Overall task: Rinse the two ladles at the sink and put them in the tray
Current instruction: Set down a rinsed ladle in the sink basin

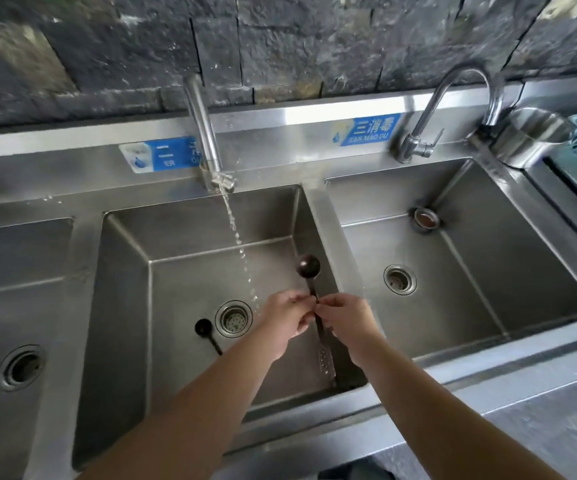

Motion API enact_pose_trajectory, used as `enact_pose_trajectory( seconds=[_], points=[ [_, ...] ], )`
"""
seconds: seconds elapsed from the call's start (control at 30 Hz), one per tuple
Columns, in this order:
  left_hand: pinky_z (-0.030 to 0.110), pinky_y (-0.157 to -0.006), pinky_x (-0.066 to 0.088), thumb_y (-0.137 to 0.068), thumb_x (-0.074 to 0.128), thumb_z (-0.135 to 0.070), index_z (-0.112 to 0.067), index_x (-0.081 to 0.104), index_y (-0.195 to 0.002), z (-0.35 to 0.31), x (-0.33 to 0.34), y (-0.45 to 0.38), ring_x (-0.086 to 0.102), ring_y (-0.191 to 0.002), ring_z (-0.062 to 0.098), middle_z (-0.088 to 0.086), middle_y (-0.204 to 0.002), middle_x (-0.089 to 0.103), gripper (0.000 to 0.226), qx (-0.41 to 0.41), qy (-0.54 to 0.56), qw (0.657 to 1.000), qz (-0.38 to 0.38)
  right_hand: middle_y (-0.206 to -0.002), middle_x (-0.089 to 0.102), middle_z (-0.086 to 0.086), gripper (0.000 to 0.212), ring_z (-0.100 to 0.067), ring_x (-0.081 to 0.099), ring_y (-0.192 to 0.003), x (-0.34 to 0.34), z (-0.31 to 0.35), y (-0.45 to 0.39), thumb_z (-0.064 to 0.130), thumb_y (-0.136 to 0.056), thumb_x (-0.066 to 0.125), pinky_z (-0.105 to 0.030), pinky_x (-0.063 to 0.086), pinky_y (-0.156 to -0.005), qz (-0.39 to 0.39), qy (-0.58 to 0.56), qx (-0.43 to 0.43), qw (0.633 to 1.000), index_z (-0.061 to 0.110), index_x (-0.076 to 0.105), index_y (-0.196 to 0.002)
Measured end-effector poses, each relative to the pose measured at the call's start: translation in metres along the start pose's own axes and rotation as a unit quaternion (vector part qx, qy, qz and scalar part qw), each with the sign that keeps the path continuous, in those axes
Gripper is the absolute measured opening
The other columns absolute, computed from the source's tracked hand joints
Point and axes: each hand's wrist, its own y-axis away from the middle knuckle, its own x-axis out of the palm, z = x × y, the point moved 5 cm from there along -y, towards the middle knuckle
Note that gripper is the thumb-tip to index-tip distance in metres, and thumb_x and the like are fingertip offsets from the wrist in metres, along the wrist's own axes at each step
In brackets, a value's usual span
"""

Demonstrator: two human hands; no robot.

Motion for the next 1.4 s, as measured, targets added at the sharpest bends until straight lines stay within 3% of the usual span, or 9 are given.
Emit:
enact_pose_trajectory(
  seconds=[0.3,0.4,0.5,0.7,0.87,0.97,1.13,1.3,1.4],
  points=[
    [0.017,-0.045,0.045,-0.090,0.064,-0.005,-0.026,0.073,-0.083,0.014,0.181,-0.109,0.061,-0.052,0.012,-0.003,-0.059,0.069,0.024,0.035,-0.159,0.986,0.030,-0.052,0.068,-0.003,0.016,-0.013,0.057,-0.048,-0.170,-0.052,-0.112,0.009,-0.078,0.071,-0.024,0.045,-0.047,-0.011,-0.025,0.050,0.998,0.019,0.078,-0.068],
    [0.024,-0.051,0.048,-0.088,0.065,-0.003,-0.014,0.076,-0.092,0.036,0.231,-0.153,0.063,-0.062,0.020,0.006,-0.070,0.070,0.015,0.025,-0.233,0.972,0.026,-0.059,0.072,-0.011,0.016,-0.017,0.064,-0.052,-0.214,-0.088,-0.157,0.000,-0.079,0.071,-0.029,0.055,-0.056,-0.016,-0.024,0.117,0.993,0.011,0.075,-0.068],
    [0.032,-0.058,0.047,-0.086,0.064,-0.005,-0.009,0.076,-0.089,0.064,0.262,-0.192,0.059,-0.064,0.022,0.016,-0.070,0.071,0.014,0.021,-0.345,0.938,0.024,-0.048,0.067,-0.008,0.019,-0.012,0.062,-0.040,-0.235,-0.122,-0.197,-0.007,-0.081,0.069,-0.021,0.051,-0.042,0.015,-0.014,0.190,0.982,0.006,0.068,-0.068],
    [0.027,-0.067,0.044,-0.084,0.064,-0.019,-0.017,0.076,-0.090,0.139,0.272,-0.252,0.068,-0.091,0.026,0.008,-0.092,0.074,0.013,-0.062,-0.519,0.852,0.020,-0.057,0.066,-0.011,0.020,-0.011,0.064,-0.038,-0.223,-0.205,-0.252,-0.009,-0.087,0.060,-0.021,0.049,-0.036,0.082,0.014,0.290,0.953,0.005,0.060,-0.072],
    [0.008,-0.047,0.037,-0.079,0.068,-0.010,-0.014,0.075,-0.080,0.187,0.262,-0.284,0.065,-0.077,0.022,0.003,-0.067,0.068,0.009,-0.106,-0.513,0.852,-0.006,-0.078,0.070,-0.019,0.017,-0.037,0.073,-0.080,-0.197,-0.265,-0.287,-0.011,-0.082,0.063,-0.049,0.061,-0.079,0.105,0.019,0.323,0.940,0.005,0.064,-0.077],
    [0.028,-0.079,0.052,-0.077,0.069,-0.014,-0.013,0.078,-0.091,0.201,0.256,-0.297,0.068,-0.096,0.028,0.012,-0.096,0.076,0.016,-0.102,-0.536,0.837,-0.020,-0.085,0.067,-0.020,0.019,-0.031,0.069,-0.064,-0.185,-0.284,-0.300,-0.011,-0.083,0.065,-0.034,0.059,-0.050,0.114,0.019,0.340,0.933,0.007,0.061,-0.075],
    [0.033,-0.083,0.054,-0.078,0.068,-0.017,-0.016,0.077,-0.093,0.215,0.248,-0.311,0.068,-0.097,0.029,0.012,-0.099,0.075,0.017,-0.099,-0.539,0.836,-0.038,-0.094,0.067,-0.024,0.015,-0.026,0.064,-0.054,-0.177,-0.295,-0.313,-0.010,-0.084,0.064,-0.023,0.046,-0.032,0.092,0.025,0.347,0.933,0.000,0.066,-0.094],
    [0.033,-0.086,0.053,-0.077,0.072,-0.024,-0.020,0.073,-0.092,0.213,0.244,-0.313,0.066,-0.100,0.026,0.007,-0.103,0.074,0.015,-0.108,-0.517,0.847,-0.055,-0.091,0.071,-0.026,0.010,-0.030,0.068,-0.061,-0.183,-0.293,-0.309,-0.002,-0.080,0.074,-0.023,0.047,-0.036,0.083,0.034,0.348,0.933,-0.003,0.069,-0.088],
    [0.034,-0.089,0.051,-0.080,0.068,-0.032,-0.020,0.066,-0.106,0.191,0.244,-0.302,0.063,-0.106,0.027,0.007,-0.111,0.070,0.028,-0.093,-0.505,0.855,-0.072,-0.084,0.067,-0.022,0.018,-0.031,0.068,-0.074,-0.195,-0.273,-0.300,0.004,-0.080,0.076,-0.035,0.061,-0.060,0.062,0.018,0.341,0.938,-0.004,0.068,-0.094]
  ],
)
